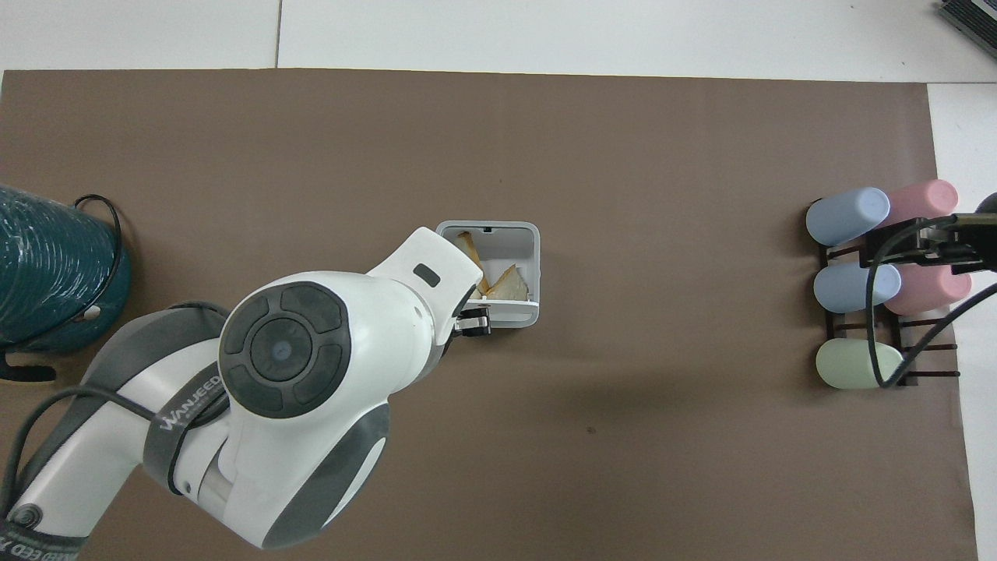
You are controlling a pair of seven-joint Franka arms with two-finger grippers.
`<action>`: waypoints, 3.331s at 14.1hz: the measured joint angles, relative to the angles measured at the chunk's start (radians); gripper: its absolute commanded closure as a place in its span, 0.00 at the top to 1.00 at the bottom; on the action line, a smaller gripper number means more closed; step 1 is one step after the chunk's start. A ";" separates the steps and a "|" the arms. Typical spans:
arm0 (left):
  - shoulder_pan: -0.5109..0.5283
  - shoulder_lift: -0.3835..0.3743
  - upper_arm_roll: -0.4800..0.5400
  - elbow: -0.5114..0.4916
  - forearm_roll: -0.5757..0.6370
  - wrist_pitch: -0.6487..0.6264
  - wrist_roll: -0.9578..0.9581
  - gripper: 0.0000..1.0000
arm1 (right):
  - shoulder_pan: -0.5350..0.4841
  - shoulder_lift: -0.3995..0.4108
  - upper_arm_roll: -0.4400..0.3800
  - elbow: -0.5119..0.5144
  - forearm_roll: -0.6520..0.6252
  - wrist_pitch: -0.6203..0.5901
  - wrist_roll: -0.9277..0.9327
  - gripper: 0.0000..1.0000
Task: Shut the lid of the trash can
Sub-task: 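Push the raised lid down with the left gripper, then press the lid flat onto the trash can with the left gripper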
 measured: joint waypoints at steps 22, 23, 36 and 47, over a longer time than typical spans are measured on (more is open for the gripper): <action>0.038 0.170 0.022 -0.040 -0.085 0.523 -0.034 0.00 | 0.000 0.000 0.000 0.000 0.000 0.000 0.000 1.00; 0.038 0.176 0.022 -0.040 -0.085 0.531 -0.034 0.00 | 0.000 0.000 0.000 0.000 0.000 0.000 0.000 1.00; 0.035 0.299 0.013 -0.039 -0.086 0.646 -0.034 0.00 | 0.000 0.000 0.000 0.000 0.000 0.000 0.000 1.00; 0.034 0.310 0.013 -0.031 -0.086 0.647 -0.034 0.00 | 0.000 0.000 0.000 0.000 0.000 0.000 0.000 1.00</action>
